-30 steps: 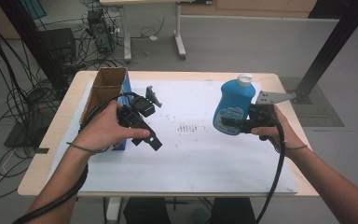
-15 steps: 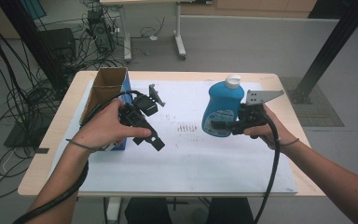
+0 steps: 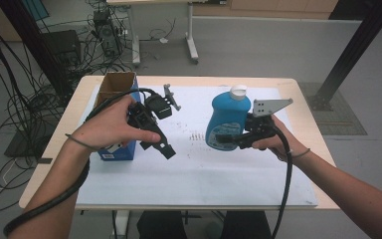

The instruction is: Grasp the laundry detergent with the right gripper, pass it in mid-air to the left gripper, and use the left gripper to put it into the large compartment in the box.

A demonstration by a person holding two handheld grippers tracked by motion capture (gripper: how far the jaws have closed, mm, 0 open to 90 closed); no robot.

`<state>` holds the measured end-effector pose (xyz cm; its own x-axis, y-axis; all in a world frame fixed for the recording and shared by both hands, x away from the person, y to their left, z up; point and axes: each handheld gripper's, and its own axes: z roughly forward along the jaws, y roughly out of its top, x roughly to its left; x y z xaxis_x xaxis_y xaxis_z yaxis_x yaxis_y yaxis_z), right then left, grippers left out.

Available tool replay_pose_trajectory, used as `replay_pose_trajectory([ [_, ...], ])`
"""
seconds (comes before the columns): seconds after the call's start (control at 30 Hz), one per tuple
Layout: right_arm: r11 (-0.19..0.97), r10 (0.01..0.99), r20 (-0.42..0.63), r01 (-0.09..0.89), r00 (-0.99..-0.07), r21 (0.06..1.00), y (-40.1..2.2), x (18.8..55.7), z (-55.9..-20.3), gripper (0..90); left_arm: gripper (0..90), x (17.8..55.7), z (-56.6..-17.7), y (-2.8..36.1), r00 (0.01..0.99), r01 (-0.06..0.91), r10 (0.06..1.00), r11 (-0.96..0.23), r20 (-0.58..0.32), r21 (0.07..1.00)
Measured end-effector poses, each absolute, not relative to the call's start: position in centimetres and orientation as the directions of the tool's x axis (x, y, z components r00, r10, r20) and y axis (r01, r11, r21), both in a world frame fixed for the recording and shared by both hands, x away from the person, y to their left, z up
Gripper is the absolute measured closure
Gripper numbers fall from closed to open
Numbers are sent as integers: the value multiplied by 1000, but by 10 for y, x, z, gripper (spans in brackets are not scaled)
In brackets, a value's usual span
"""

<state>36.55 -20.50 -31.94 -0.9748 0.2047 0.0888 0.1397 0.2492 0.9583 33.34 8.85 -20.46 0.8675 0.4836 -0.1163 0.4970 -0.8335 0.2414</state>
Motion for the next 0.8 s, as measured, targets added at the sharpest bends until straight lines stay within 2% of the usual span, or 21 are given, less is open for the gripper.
replay_pose_trajectory([
  [0.27,272,174,71,118,-982,955,-196,365,-320,409,112,334,-177,85,920,391,383,-895,-78,213],
  [0.8,282,106,61,89,-992,955,-180,359,-317,409,111,335,-146,68,956,293,293,-939,-30,178],
])
